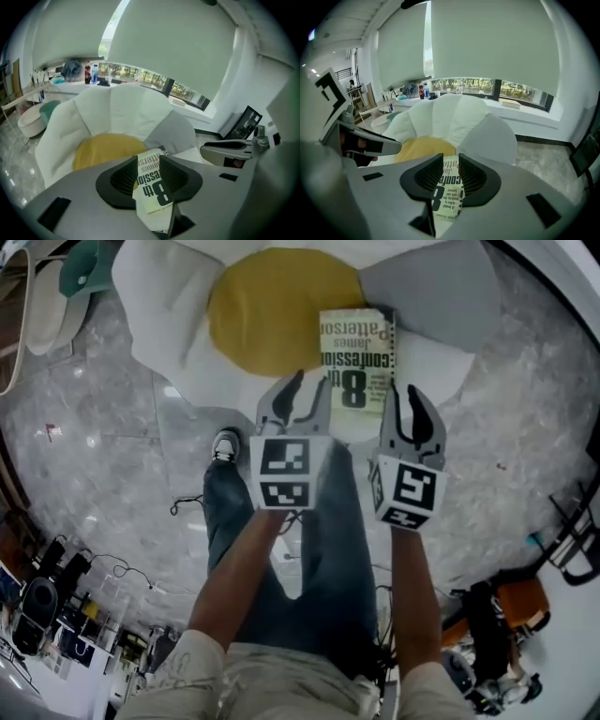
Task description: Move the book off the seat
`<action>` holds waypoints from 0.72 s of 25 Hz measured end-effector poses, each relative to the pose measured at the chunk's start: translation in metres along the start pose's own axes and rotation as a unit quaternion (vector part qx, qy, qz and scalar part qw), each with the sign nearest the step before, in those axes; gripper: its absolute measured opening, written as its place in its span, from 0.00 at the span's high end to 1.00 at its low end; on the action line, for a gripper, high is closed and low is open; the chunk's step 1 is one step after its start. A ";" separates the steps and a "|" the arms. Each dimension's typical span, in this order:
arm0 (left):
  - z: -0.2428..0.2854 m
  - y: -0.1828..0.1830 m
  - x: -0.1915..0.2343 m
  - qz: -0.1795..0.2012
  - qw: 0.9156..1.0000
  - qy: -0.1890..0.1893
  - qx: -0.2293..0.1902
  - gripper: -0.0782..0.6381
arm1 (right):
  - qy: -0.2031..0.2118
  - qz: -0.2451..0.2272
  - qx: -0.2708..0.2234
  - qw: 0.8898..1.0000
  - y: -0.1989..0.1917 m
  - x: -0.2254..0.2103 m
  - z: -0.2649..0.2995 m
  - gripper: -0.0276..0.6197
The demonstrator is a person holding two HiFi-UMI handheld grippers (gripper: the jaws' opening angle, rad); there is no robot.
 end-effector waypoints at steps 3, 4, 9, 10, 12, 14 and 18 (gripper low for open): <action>0.032 -0.034 0.015 -0.032 0.999 -0.007 0.021 0.67 | 0.003 -0.015 0.025 1.000 -0.034 0.001 0.023 0.82; 0.043 -0.045 0.020 -0.042 0.999 -0.008 0.029 0.66 | 0.008 -0.019 0.037 0.999 -0.046 0.002 0.032 0.82; 0.096 -0.097 0.040 -0.091 0.993 -0.016 0.072 0.60 | 0.025 -0.021 0.091 0.995 -0.098 0.001 0.074 0.72; 0.104 -0.105 0.042 -0.099 0.992 -0.021 0.078 0.60 | 0.020 -0.023 0.093 0.995 -0.103 -0.001 0.079 0.72; 0.117 -0.120 0.042 -0.113 0.989 -0.033 0.090 0.58 | 0.008 -0.030 0.097 0.995 -0.111 -0.005 0.087 0.72; 0.127 -0.135 0.039 -0.121 0.986 -0.046 0.104 0.57 | 0.001 -0.031 0.104 0.994 -0.118 -0.007 0.092 0.72; 0.137 -0.150 0.041 -0.147 0.979 -0.075 0.118 0.56 | 0.007 -0.035 0.123 0.992 -0.130 0.001 0.106 0.68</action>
Point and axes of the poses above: the fingertips, and each gripper's own axes: z forward along the fingers, x to its left, y out of its top, the point moved 6 cm from there along -z, backward along the fingers, and after that the axes turned 6 degrees about -y, right-handed, at the moved point
